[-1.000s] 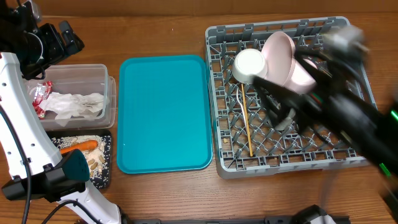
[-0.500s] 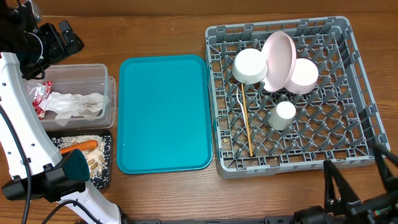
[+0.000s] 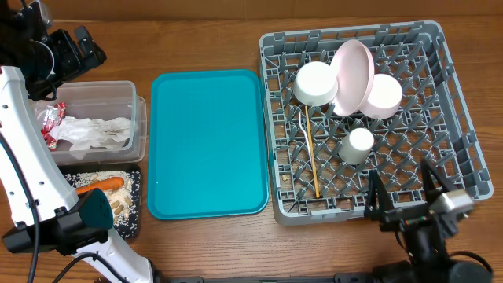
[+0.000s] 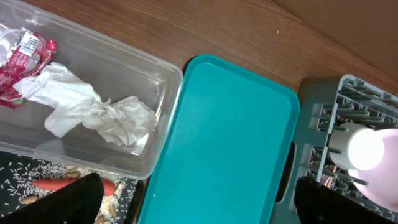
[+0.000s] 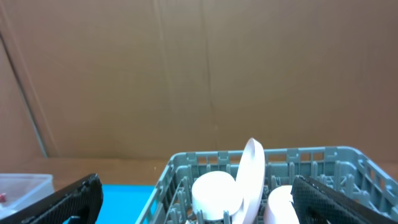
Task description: Sort waste into correct bins and load items into the dishwasher
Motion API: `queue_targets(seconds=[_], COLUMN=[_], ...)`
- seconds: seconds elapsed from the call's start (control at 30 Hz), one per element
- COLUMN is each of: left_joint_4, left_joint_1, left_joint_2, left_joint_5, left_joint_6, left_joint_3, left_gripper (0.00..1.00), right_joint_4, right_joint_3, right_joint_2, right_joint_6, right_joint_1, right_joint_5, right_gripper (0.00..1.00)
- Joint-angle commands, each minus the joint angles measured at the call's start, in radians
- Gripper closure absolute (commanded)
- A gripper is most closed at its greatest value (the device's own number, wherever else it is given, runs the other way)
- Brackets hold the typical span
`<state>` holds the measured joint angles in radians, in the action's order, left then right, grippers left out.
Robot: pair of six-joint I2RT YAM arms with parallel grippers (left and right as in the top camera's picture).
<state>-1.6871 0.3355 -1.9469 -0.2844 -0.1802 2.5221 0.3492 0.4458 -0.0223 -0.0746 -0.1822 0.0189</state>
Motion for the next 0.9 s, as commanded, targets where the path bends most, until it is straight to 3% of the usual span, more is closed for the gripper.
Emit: queue_targets(seconds=[0.0,0.23,0.4,0.7,0.87], left_joint_4=[0.0,0.0,0.0,0.0,0.0], left_joint_1=[-0.002,-0.002,-0.002,-0.002,-0.002], left_joint_2=[0.005,0.005,0.005,0.005,0.005], left_joint_5=[-0.011,-0.011,-0.011,-0.011,-0.011], left_joint_6=[-0.002,-0.002,-0.002,-0.002,-0.002], left_joint_3=[0.007,0.007,0.007,0.007,0.007], left_gripper=[0.0,0.0,0.0,0.0,0.0], right_joint_4=[-0.093,-0.365,-0.463,-0.289,-0.265], right_joint_3=[-0.113,-0.341,-0.433,-0.438,-0.438], right_joint_2=[0.019,0.019,0.019,0.019,0.019], right_joint_6=[0.004,0.004,-0.004,-0.002,0.108], right_joint_1=[0.018,0.021,0.032,0.045,0.045], right_joint_5=[0.001,0.012,0.012,0.003,0.001], right_gripper=[0.0,0.0,0.0,0.0,0.0])
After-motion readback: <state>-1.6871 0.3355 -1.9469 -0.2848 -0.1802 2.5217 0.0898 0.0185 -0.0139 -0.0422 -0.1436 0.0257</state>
